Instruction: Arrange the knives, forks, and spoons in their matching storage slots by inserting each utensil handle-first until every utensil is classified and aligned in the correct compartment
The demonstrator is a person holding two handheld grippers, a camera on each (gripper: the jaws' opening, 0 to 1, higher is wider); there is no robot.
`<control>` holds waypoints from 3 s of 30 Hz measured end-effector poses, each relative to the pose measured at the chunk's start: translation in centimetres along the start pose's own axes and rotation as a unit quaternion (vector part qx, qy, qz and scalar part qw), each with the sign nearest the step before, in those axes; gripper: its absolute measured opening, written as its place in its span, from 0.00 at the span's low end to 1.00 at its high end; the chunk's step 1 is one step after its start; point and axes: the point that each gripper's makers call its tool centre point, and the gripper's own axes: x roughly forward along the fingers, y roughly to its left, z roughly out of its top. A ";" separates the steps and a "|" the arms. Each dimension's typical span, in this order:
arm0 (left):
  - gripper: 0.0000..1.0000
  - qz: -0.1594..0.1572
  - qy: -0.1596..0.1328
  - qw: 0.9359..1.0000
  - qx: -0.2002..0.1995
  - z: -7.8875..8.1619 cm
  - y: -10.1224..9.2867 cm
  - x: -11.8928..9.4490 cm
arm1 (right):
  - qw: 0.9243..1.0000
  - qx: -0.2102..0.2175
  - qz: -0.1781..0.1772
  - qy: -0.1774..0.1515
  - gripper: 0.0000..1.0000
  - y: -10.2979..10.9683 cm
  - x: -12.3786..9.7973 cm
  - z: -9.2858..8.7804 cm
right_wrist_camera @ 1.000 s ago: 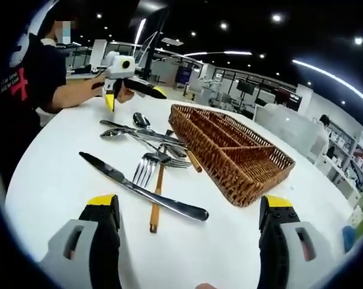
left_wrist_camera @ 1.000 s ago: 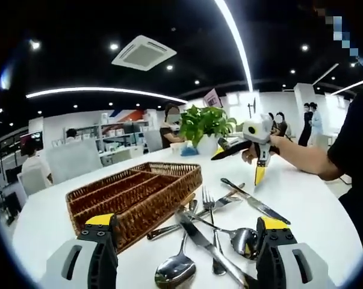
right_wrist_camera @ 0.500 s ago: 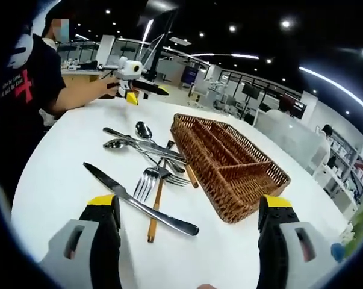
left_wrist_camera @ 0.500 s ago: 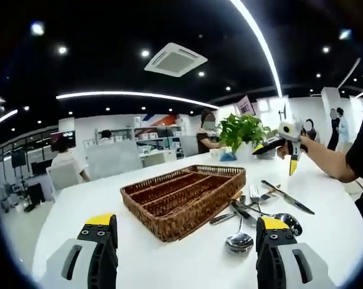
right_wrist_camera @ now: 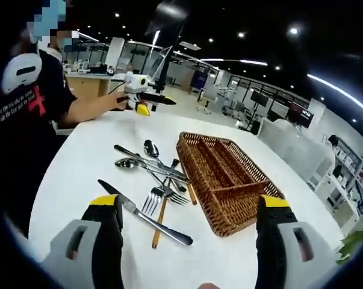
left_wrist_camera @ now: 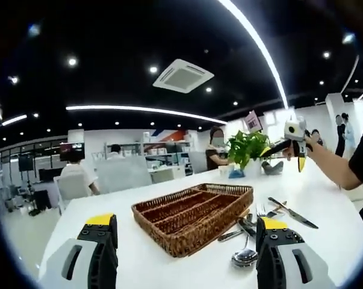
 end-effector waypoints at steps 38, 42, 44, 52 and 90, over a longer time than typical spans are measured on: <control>1.00 -0.001 0.051 0.999 0.020 -2.1 0.1 0.2 | 0.989 0.048 0.095 0.099 0.62 4.6 6.8 -8.2; 1.00 0.001 0.050 0.999 0.019 -2.1 0.1 0.1 | 0.989 0.043 0.098 0.102 0.57 4.8 6.7 -8.2; 1.00 0.001 0.050 0.999 0.020 -2.1 0.2 0.1 | 0.988 0.047 0.101 0.105 0.54 5.0 6.7 -8.2; 1.00 0.001 0.048 0.999 0.020 -2.0 0.0 0.1 | 0.985 0.079 0.101 0.115 0.47 5.4 6.6 -8.5; 1.00 -0.006 0.045 0.999 0.018 -2.2 -0.1 0.4 | 0.981 0.053 0.136 0.129 0.01 6.7 5.9 -7.4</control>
